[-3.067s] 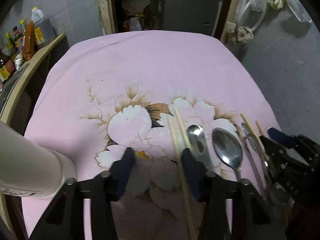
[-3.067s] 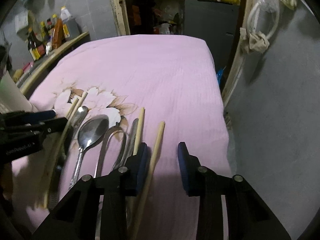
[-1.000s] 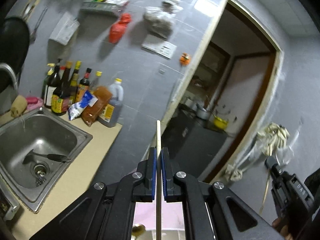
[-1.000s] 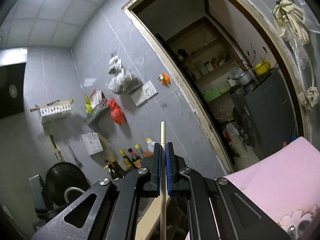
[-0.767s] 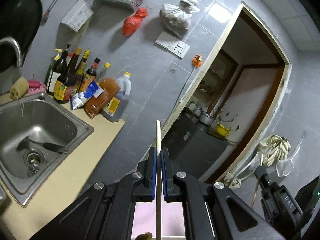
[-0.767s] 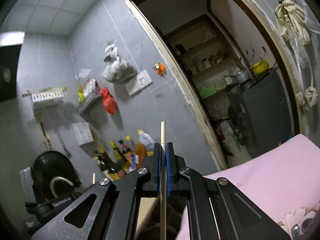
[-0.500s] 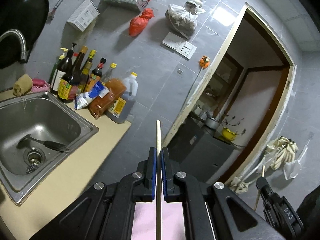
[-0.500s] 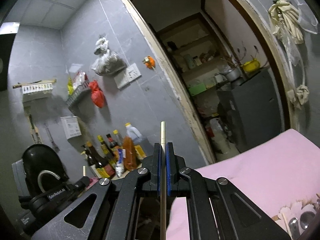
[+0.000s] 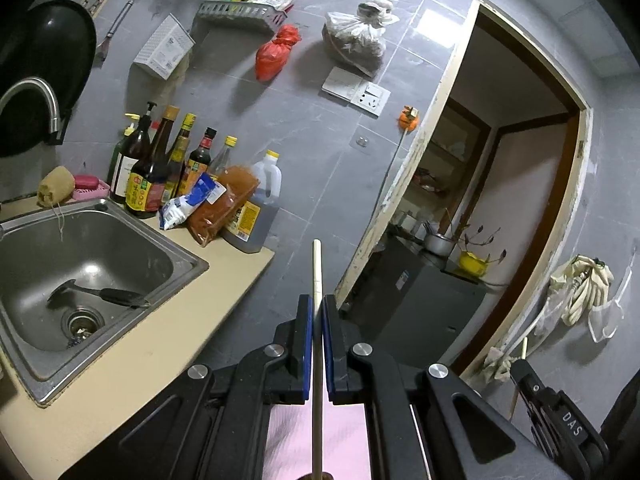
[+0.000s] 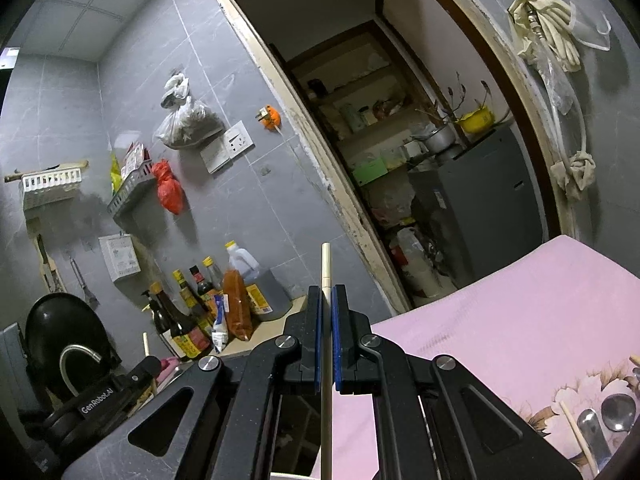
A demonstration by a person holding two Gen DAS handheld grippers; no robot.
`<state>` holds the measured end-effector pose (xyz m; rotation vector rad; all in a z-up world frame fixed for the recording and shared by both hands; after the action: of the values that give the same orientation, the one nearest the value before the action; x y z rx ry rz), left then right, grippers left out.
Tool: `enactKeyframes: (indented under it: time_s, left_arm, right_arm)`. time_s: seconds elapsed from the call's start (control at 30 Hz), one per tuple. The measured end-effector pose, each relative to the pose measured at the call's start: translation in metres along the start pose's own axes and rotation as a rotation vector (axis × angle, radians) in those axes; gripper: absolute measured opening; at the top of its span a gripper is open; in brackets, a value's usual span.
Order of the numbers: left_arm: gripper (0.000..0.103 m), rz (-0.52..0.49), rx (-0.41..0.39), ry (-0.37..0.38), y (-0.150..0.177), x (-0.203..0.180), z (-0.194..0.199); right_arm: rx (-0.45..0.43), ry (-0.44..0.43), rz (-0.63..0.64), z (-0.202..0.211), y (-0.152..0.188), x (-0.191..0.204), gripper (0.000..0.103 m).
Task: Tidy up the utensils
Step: 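Lift and carry both chopsticks toward the white holder, then open both tools to drop the chopsticks into the white holder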
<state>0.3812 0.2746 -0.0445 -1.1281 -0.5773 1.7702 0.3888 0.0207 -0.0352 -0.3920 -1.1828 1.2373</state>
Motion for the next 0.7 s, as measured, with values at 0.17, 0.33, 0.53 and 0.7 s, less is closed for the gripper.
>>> enactKeyframes:
  time_s: [0.17, 0.33, 0.53, 0.7]
  left_arm:
    - [0.005, 0.011, 0.054, -0.006, 0.006, -0.001, -0.002]
    - [0.005, -0.043, 0.103, -0.026, 0.015, -0.006, 0.004]
    - [0.009, -0.114, 0.192, -0.042, 0.026, -0.011, 0.013]
    - [0.036, -0.116, 0.221, -0.045, 0.03, -0.01, 0.034]
  right_arm:
    - [0.047, 0.0, 0.017, 0.002, 0.003, -0.003, 0.004]
    - [0.094, 0.0, 0.019, 0.008, 0.006, -0.006, 0.005]
    - [0.169, -0.004, 0.042, 0.026, 0.012, -0.007, 0.024]
    - [0.187, -0.01, 0.069, 0.053, 0.008, -0.012, 0.045]
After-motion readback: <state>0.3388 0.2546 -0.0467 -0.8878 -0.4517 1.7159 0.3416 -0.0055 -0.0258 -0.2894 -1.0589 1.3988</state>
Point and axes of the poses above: each gripper's, at about its wrist camera, not at the fingertips, and z roughly against the way its jaws point, x to its left, y to its underside, the point moved 4 cm from there along -z, roughly the way its jaws point, and after that the axes turned 15 degrees about x, right-handed, at the moved point
